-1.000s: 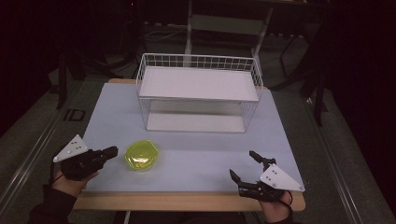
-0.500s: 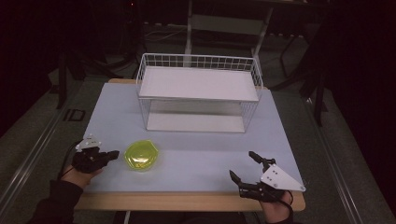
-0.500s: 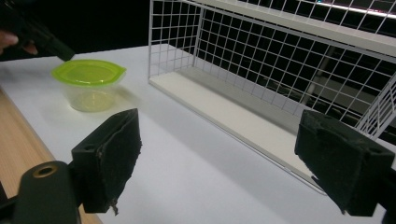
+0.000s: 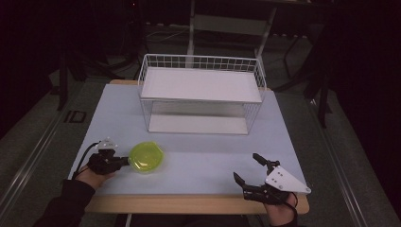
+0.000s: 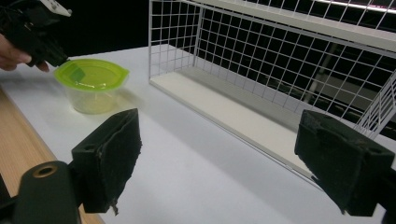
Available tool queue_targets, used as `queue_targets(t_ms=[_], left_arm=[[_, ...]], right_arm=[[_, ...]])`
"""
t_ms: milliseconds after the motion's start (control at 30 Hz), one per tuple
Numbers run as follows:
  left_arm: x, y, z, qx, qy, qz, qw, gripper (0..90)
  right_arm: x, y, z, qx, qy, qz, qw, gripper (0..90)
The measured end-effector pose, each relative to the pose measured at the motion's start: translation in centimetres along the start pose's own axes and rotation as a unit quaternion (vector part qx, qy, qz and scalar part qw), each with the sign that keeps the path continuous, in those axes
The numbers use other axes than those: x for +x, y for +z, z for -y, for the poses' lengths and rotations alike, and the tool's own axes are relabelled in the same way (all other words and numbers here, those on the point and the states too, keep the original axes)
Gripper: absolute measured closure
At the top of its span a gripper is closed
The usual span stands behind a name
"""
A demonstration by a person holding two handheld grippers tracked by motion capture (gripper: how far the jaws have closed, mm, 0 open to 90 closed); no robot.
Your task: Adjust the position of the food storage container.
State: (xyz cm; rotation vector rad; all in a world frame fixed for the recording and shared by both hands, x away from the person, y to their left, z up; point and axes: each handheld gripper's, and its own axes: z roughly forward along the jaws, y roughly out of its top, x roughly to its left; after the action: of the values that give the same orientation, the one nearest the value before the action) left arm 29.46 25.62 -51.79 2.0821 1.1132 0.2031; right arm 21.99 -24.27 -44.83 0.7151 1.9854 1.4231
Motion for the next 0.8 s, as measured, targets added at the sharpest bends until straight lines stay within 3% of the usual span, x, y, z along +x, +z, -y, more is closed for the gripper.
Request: queue_targets(t_ms=[367, 800], left_arm=[[-2.5, 2.7, -1.9, 0.015, 0.03, 0.022, 0.9992, 89.9], [-5.4, 6.0, -4.4, 0.018, 0.048, 0.058, 0.997, 89.9]], right_arm=[[-0.2, -0.1, 0.1, 0.001, 0.003, 0.0, 1.0, 14.2], [-0.3, -0.1, 0.3, 0.008, 0.007, -0.001, 0.9999, 14.2]])
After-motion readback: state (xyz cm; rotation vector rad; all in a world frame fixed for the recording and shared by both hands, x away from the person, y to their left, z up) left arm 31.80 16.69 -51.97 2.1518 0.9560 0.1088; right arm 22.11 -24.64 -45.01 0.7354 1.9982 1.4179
